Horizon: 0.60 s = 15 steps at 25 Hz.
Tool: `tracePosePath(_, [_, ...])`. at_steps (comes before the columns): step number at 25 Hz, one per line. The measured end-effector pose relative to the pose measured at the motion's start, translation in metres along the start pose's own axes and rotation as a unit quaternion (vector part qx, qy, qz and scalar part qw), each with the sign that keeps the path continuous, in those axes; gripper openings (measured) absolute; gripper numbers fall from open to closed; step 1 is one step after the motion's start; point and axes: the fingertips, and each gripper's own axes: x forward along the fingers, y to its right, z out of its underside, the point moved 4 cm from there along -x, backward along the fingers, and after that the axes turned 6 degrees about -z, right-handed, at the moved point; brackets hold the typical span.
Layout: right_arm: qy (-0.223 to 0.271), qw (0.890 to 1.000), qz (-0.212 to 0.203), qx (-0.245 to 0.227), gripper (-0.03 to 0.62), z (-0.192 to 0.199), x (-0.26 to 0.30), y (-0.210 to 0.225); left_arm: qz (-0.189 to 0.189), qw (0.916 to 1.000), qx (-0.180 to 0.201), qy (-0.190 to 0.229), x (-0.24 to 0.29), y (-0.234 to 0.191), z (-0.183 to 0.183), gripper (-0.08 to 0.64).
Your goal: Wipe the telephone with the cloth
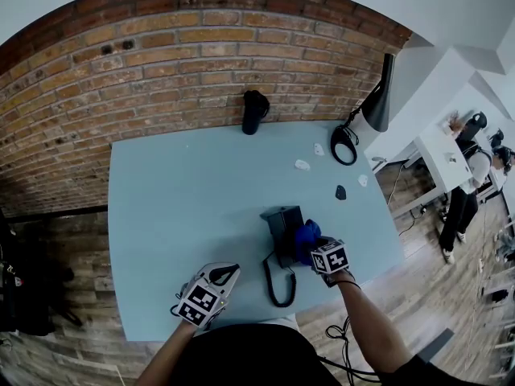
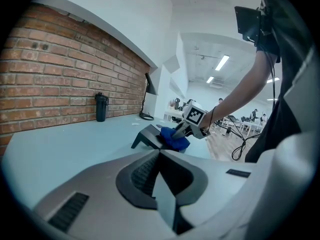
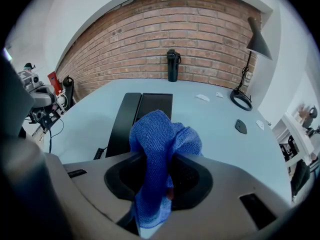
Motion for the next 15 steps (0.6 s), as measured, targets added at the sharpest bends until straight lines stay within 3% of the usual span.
tracePosePath(15, [-0.009,1.0,0.005,0.014,0.124,0.022,-0.005,-0.004,0.003,1.0,0.003,-0.008,-0.001,0.003,0.007,-0.003])
